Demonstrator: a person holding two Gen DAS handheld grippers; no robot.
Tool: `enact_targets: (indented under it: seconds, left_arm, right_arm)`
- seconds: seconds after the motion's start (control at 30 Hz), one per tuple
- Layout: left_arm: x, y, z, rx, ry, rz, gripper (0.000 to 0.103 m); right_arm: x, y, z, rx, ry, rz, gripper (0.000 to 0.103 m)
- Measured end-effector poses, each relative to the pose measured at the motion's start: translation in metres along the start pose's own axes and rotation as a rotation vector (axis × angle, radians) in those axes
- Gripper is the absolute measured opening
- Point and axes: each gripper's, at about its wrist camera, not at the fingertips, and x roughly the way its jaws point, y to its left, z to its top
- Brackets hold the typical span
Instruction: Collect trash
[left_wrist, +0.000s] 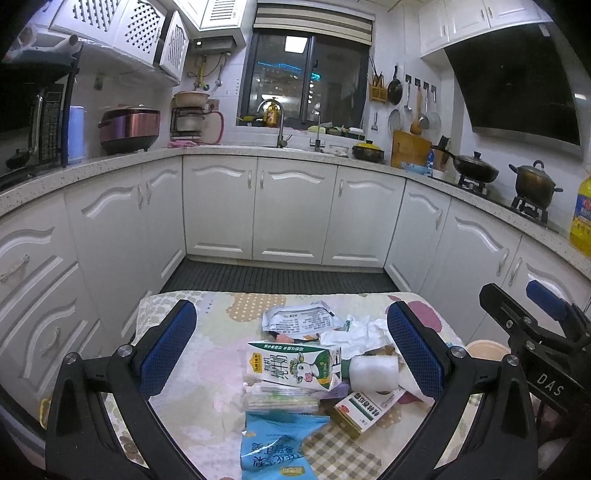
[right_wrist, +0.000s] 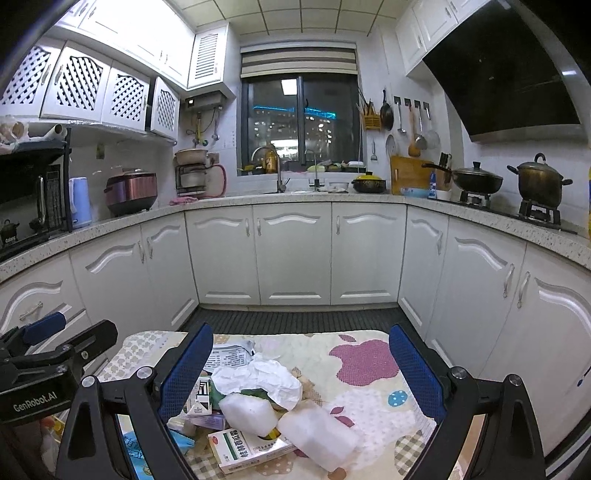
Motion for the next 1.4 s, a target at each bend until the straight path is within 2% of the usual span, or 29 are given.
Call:
enact_targets:
  seconds: [1.4]
  left_arm:
    - [0.0015, 0.0001, -0.0041, 0.017, -0.005, 0.032, 0.102]
  right_arm:
    - [-0.0015, 0.0038, -0.0035, 0.0, -0.004, -0.023, 0.095]
